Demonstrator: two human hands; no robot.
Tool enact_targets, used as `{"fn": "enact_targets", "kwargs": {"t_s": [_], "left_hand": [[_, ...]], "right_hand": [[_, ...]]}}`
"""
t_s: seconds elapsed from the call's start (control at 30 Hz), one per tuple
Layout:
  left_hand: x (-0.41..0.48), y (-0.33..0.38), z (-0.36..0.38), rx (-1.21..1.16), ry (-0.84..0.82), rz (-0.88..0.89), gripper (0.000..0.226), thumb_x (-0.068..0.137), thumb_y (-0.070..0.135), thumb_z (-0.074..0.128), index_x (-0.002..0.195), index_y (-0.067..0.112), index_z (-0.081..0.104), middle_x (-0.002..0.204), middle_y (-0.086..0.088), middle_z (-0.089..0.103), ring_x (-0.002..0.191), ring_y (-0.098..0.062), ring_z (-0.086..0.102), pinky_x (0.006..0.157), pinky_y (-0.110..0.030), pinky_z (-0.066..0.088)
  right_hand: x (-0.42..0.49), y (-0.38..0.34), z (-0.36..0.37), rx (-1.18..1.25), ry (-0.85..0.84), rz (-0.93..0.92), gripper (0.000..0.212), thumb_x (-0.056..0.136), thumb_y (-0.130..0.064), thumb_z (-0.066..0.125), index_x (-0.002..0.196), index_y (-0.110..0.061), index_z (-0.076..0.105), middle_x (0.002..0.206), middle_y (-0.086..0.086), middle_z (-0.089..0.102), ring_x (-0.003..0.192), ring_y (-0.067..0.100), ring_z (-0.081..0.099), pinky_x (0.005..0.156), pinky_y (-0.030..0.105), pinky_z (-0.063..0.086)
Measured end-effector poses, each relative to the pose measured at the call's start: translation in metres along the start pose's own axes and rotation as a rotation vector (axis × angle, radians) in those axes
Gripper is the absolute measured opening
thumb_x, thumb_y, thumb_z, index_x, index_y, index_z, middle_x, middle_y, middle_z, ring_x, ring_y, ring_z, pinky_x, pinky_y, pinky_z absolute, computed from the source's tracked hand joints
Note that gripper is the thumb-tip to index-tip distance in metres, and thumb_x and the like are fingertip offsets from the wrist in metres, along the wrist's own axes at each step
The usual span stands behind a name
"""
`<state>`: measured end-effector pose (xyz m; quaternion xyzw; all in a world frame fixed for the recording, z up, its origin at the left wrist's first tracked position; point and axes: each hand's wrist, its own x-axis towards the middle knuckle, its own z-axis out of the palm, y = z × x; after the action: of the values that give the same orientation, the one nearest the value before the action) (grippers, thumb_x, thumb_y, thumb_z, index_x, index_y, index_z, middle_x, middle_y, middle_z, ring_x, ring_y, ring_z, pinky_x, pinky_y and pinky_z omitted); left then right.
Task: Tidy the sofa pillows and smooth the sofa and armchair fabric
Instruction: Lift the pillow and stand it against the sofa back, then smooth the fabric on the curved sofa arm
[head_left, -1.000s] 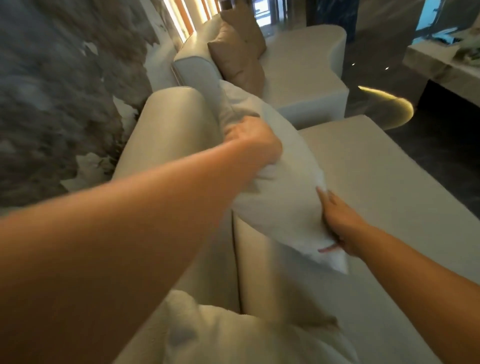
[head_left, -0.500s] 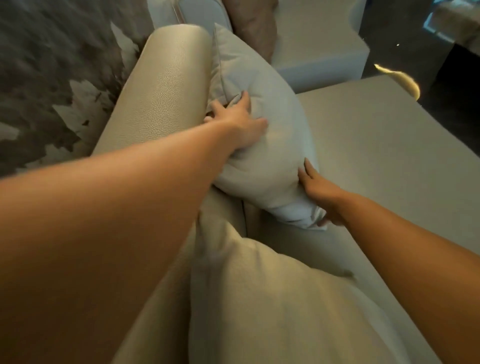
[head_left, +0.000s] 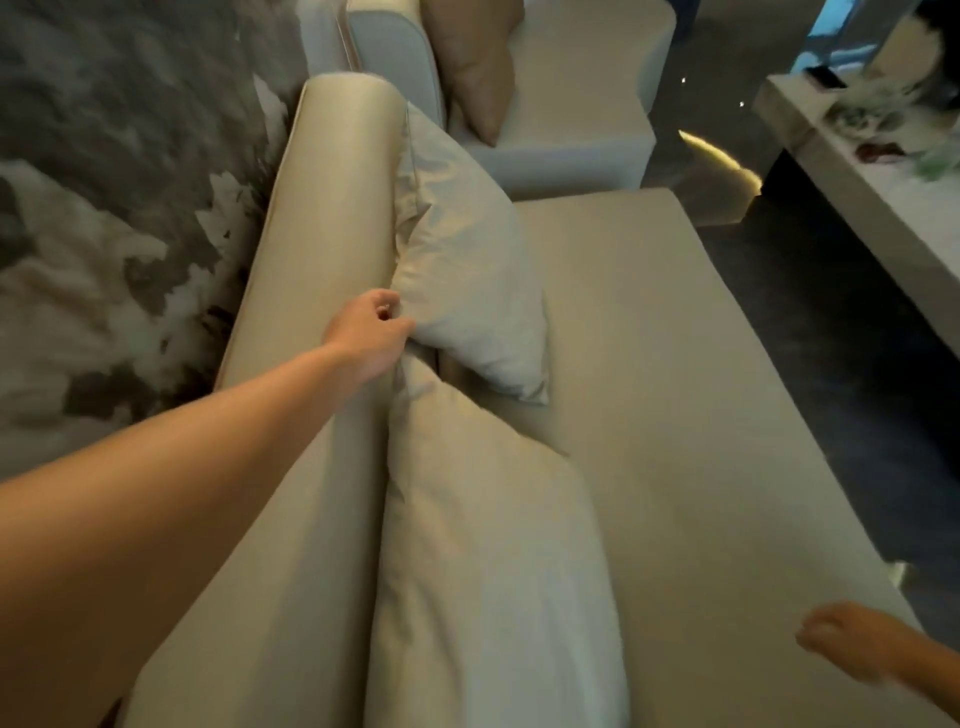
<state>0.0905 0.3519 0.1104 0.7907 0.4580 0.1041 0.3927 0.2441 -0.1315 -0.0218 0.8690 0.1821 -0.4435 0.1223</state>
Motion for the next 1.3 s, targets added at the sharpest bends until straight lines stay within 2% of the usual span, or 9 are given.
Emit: {"fn": "enact_targets", "kwargs": {"t_s": [0.2, 0.3, 0.37, 0.47, 0.63, 0.8, 0.97, 1.13, 1.3], "left_hand": [[-0.130, -0.034, -0.020, 0.250, 0.299, 0.099, 0.030, 0.091, 0.011, 0.051, 0.114, 0.015, 0.070, 0.114, -0.013, 0.071, 0.106, -0.031, 0.063, 0.089, -0.035, 0.044], [-0.218, -0.063, -0.019, 0.346, 0.354, 0.157, 0.030, 0.088, 0.003, 0.051, 0.113, 0.005, 0.070, 0.125, -0.017, 0.065, 0.114, -0.032, 0.059, 0.098, -0.035, 0.041], [-0.278, -0.080, -0.011, 0.446, 0.337, 0.166, 0.032, 0.087, 0.000, 0.053, 0.116, -0.001, 0.066, 0.137, -0.022, 0.055, 0.126, -0.035, 0.049, 0.108, -0.035, 0.033], [-0.361, -0.106, 0.000, 0.602, 0.252, 0.151, 0.042, 0.089, -0.001, 0.056, 0.131, -0.005, 0.055, 0.145, -0.028, 0.043, 0.136, -0.044, 0.034, 0.114, -0.047, 0.026], [-0.467, -0.131, 0.016, 0.820, 0.169, -0.001, 0.058, 0.097, 0.033, 0.048, 0.151, 0.018, 0.032, 0.161, -0.013, 0.022, 0.146, -0.037, 0.015, 0.115, -0.053, 0.012], [-0.517, -0.134, 0.037, 0.820, 0.134, -0.121, 0.063, 0.092, 0.054, 0.031, 0.152, 0.034, 0.024, 0.165, -0.001, 0.005, 0.149, -0.030, -0.001, 0.117, -0.050, -0.001], [-0.591, -0.126, 0.061, 0.697, 0.059, -0.106, 0.058, 0.094, 0.056, 0.014, 0.150, 0.041, 0.024, 0.165, 0.004, 0.002, 0.148, -0.029, -0.007, 0.116, -0.054, -0.008], [-0.657, -0.112, 0.074, 0.526, 0.031, -0.191, 0.063, 0.092, 0.062, 0.020, 0.151, 0.044, 0.008, 0.163, 0.010, -0.010, 0.143, -0.043, -0.020, 0.114, -0.066, -0.001], [-0.671, -0.097, 0.111, 0.383, 0.209, -0.271, 0.077, 0.085, 0.072, 0.022, 0.152, 0.042, 0.002, 0.162, 0.010, -0.014, 0.137, -0.048, -0.031, 0.111, -0.068, 0.018]], "right_hand": [[-0.065, -0.004, 0.071, -0.098, -0.156, -0.305, 0.042, 0.101, -0.038, 0.038, 0.140, -0.028, 0.050, 0.153, -0.002, 0.042, 0.139, 0.017, 0.037, 0.111, 0.025, 0.027], [-0.111, 0.010, 0.141, -0.243, -0.381, -0.405, 0.046, 0.101, -0.039, 0.035, 0.143, -0.023, 0.046, 0.156, 0.005, 0.037, 0.141, 0.024, 0.036, 0.115, 0.033, 0.025], [-0.140, 0.020, 0.167, -0.249, -0.392, -0.380, 0.052, 0.100, -0.042, 0.035, 0.144, -0.014, 0.045, 0.155, 0.011, 0.038, 0.139, 0.027, 0.038, 0.112, 0.032, 0.030], [-0.163, 0.022, 0.166, -0.191, -0.296, -0.363, 0.055, 0.097, -0.043, 0.037, 0.143, -0.013, 0.045, 0.154, 0.012, 0.039, 0.138, 0.028, 0.040, 0.111, 0.037, 0.032], [-0.199, 0.039, 0.161, -0.168, -0.143, -0.343, 0.064, 0.085, -0.058, 0.031, 0.131, -0.022, 0.058, 0.147, 0.011, 0.048, 0.130, 0.029, 0.048, 0.108, 0.048, 0.035], [-0.245, 0.051, 0.175, -0.146, 0.149, -0.294, 0.078, 0.086, -0.067, 0.014, 0.145, -0.026, 0.042, 0.155, 0.007, 0.037, 0.141, 0.031, 0.035, 0.115, 0.055, 0.021], [-0.305, 0.059, 0.218, -0.260, 0.438, -0.345, 0.068, 0.086, -0.057, 0.009, 0.145, -0.031, 0.032, 0.153, 0.015, 0.035, 0.138, 0.040, 0.028, 0.110, 0.063, 0.014], [-0.349, 0.089, 0.275, -0.114, 0.511, -0.453, 0.068, 0.082, -0.079, 0.002, 0.143, -0.056, -0.016, 0.164, 0.001, -0.013, 0.148, 0.034, -0.017, 0.112, 0.066, -0.013], [-0.352, 0.092, 0.304, -0.080, 0.784, -0.457, 0.067, 0.078, -0.083, -0.003, 0.141, -0.062, -0.015, 0.165, -0.002, 0.005, 0.150, 0.032, -0.007, 0.112, 0.067, -0.006]]}}
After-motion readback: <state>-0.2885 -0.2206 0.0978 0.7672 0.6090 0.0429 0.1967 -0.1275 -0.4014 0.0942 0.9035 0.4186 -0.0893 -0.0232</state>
